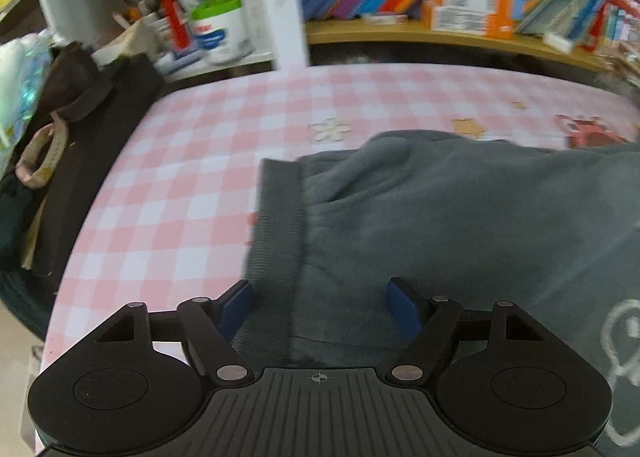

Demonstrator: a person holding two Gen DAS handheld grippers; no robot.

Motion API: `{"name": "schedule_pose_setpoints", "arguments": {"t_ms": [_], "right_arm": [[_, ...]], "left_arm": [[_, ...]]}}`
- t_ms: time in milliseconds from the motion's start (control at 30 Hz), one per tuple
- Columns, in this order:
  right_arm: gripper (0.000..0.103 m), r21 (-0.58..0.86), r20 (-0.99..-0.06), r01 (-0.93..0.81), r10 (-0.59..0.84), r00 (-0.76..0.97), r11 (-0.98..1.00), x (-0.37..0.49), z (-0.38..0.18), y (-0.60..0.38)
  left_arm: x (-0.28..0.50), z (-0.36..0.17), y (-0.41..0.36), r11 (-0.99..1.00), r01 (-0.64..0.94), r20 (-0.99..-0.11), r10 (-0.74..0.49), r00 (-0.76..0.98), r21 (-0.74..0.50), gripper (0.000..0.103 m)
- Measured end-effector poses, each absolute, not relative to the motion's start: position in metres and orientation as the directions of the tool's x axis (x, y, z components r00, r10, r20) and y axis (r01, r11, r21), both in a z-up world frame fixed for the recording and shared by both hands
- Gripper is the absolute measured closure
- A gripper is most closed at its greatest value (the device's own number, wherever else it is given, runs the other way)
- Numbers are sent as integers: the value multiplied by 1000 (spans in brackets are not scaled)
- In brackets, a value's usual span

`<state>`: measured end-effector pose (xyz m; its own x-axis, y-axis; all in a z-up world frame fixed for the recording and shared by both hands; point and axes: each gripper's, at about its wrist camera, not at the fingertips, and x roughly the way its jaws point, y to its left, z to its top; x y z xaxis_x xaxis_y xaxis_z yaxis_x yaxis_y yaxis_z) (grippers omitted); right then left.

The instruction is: Fold clothes

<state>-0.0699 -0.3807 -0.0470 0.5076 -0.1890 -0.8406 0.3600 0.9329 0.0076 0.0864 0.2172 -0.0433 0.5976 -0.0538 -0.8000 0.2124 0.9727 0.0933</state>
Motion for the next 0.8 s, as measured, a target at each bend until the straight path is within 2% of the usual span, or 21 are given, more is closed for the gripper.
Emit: {"name": "schedule_pose_setpoints", "arguments": {"t_ms": [100,267,400,467,500,567,633,733,800], "right_arm": [[54,-4,-837,342,-190,513,940,-61,-47,-378],[46,29,-836,259,-119,536,965,-43,-50,-366],[48,3,-824,198,-110,557,980,-29,-50,-347],[57,9,-822,177,-94,561,984,-25,-48,-344],[70,28,-824,166,-71,562,986,-24,-48,-343],[85,46,-821,148,-47,570,988,-25,-44,-341],[88,55,-801,146,-44,598,988,-30,-34,-339],[89,76,-737,152,-47,674,985,-47,-6,-338],[89,77,-729,187,-73,681,979,-57,1,-344]], "left_arm": [[96,-44,247,995,93,-806,-27,591,35,38],[101,-43,279,998,-9,-796,49,603,55,38],[100,-45,295,999,-36,-787,23,616,1,36],[95,-44,297,1000,-26,-781,5,625,-15,36],[93,-44,298,1000,-22,-777,-1,629,-19,36],[88,-43,297,1000,-12,-770,-12,638,-26,36],[84,-43,296,1000,-7,-766,-17,642,-29,36],[83,-42,293,999,-4,-765,-23,643,-33,36],[84,-42,288,999,8,-766,-30,642,-32,36]]}}
